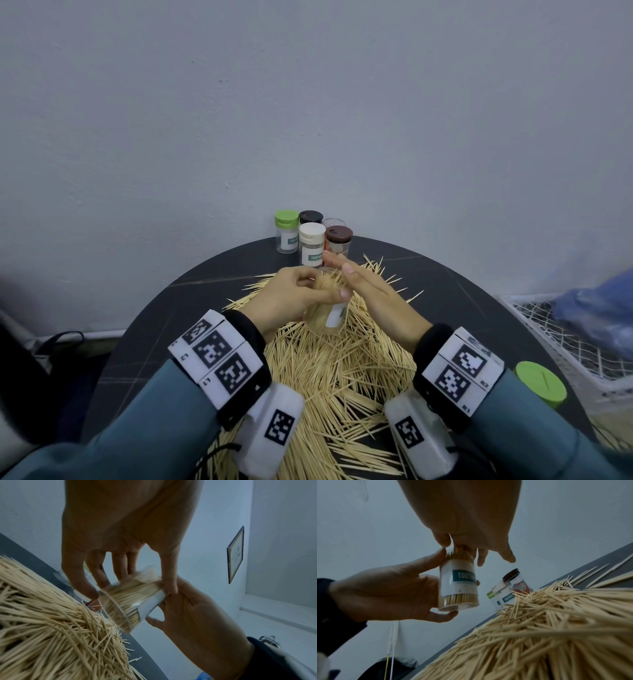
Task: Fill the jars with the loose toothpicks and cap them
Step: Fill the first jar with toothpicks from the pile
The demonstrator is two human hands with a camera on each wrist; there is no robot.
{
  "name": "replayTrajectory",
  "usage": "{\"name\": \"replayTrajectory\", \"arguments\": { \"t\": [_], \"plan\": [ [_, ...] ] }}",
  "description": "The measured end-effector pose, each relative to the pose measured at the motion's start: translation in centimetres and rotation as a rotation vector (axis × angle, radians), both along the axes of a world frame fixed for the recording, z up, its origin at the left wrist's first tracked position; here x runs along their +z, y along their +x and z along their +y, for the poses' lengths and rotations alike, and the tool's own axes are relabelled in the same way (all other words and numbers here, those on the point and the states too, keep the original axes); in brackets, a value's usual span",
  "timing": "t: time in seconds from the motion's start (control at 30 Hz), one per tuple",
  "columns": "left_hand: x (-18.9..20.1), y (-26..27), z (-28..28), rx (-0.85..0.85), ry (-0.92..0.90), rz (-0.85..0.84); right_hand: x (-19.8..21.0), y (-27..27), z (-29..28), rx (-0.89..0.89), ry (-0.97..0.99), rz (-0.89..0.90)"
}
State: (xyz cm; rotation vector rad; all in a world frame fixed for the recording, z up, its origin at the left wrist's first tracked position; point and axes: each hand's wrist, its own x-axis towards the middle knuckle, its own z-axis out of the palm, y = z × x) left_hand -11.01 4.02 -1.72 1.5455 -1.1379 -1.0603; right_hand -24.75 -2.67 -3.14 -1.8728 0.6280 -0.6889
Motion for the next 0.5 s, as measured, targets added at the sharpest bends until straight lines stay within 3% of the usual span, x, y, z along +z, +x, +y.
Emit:
{"name": "replayTrajectory", "arguments": {
  "t": [0.2, 0.3, 0.5],
  "plan": [
    [0.21, 0.23, -0.08, 0.091, -0.066, 0.042, 0.57, -0.39, -0.18, -0.005, -0.039, -0.048],
    [0.08, 0.54, -0.16, 0.127, -0.099, 0.021, 0.41, -0.49, -0.56, -0.067, -0.205, -0.063],
    [-0.33, 0.92, -0.28, 0.174, -0.178, -0.203, 0.86, -0.79, -0.71, -0.225, -0.348, -0.039]
  ]
}}
